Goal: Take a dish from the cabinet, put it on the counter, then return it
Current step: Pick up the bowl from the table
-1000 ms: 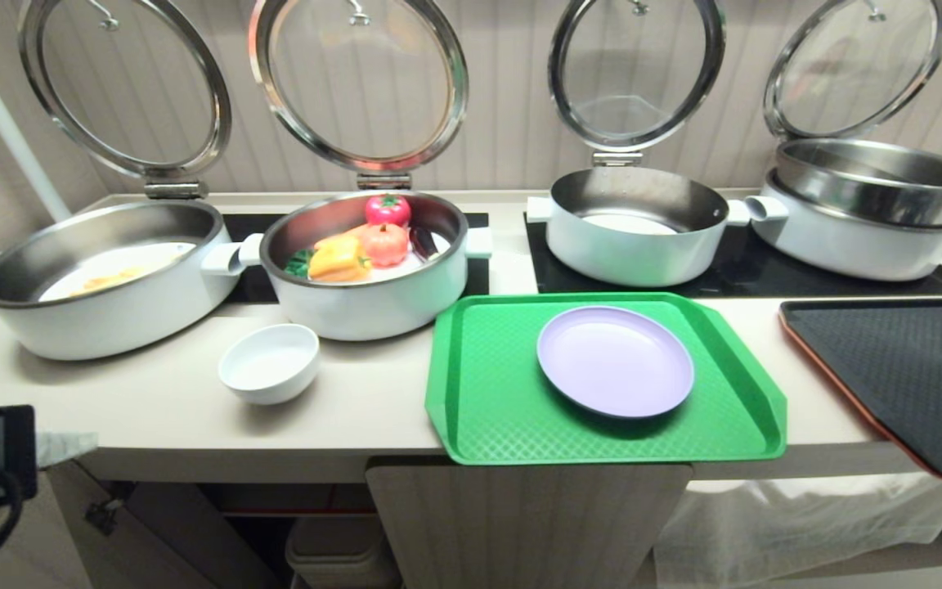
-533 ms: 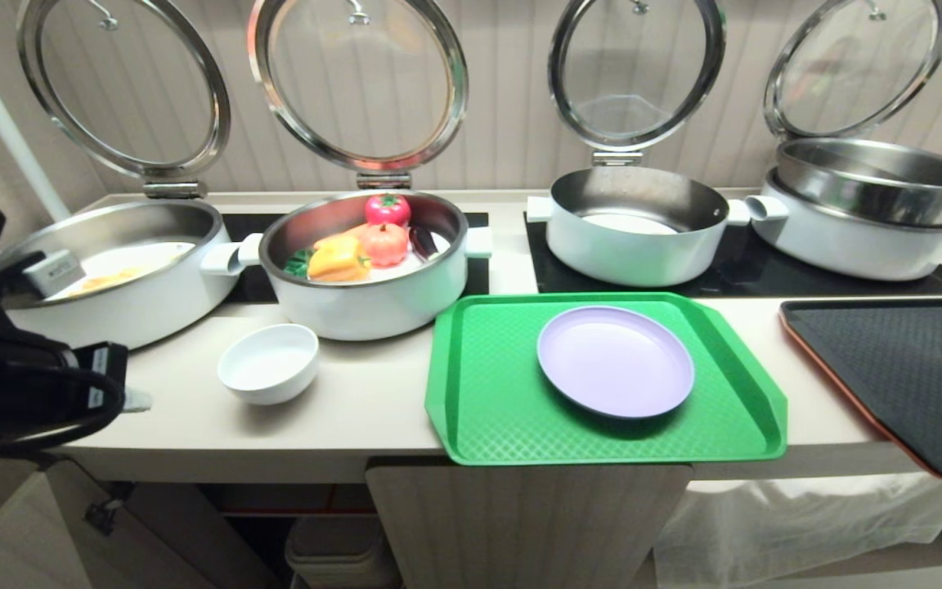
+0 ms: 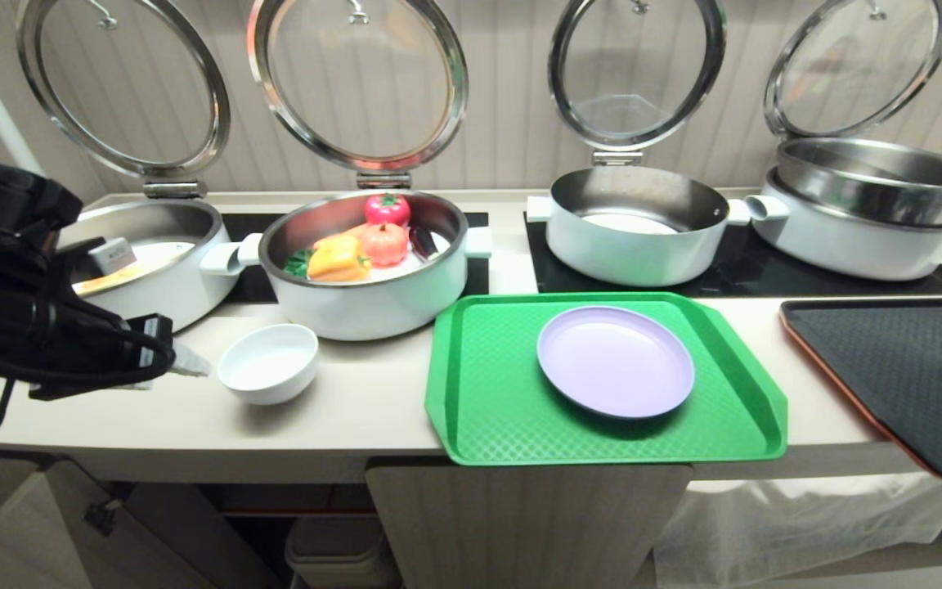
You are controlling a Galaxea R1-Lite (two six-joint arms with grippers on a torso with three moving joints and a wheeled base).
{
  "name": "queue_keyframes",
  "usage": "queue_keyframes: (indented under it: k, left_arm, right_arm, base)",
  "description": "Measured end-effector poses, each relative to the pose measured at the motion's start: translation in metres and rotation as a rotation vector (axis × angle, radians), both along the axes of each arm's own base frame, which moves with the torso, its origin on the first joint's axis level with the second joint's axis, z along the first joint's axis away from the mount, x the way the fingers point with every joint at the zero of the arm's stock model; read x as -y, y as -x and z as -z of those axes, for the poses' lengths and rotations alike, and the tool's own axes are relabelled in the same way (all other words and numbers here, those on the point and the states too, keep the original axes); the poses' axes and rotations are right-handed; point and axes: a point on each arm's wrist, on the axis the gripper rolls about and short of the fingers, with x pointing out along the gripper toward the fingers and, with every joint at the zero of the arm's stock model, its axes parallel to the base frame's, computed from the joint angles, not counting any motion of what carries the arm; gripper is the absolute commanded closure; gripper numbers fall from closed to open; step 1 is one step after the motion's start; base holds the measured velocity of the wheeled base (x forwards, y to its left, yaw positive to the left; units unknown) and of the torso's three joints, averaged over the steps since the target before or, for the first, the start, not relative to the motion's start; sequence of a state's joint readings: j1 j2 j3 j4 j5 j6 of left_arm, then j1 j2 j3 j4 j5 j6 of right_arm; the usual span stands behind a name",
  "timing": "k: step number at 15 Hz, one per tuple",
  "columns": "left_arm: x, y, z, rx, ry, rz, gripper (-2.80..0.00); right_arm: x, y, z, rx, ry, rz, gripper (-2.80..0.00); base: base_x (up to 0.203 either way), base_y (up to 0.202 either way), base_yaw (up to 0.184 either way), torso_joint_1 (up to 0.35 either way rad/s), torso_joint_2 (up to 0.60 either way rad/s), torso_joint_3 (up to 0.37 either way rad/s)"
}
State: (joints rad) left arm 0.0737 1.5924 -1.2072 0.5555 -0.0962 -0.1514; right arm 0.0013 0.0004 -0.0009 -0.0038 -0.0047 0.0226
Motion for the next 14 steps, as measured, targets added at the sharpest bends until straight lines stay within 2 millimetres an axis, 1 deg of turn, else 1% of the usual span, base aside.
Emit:
queue_keyframes:
  k: [2, 5, 14]
  left_arm:
    - [-0.006, -0.012, 0.004, -0.01, -0.028, 0.019, -2.8]
    - [-0.01, -0.032, 0.008, -0.017, -0.032, 0.021, -2.8]
    - [-0.002, -0.088, 0.032, -0.039, -0.035, 0.063, -2.8]
  right_arm:
    - [0.0, 0.0, 0.0, 0.0, 0.0, 0.0, 0.0]
    - [0.0, 0.0, 0.0, 0.001, 0.0, 0.0, 0.0]
    - [0.0, 0.0, 0.0, 0.0, 0.0, 0.0, 0.0]
  base:
    - [0.0, 0.0, 0.0, 0.0, 0.0, 0.0]
    - [0.0, 0.0, 0.0, 0.0, 0.0, 0.0]
    - [0.0, 0.0, 0.0, 0.0, 0.0, 0.0]
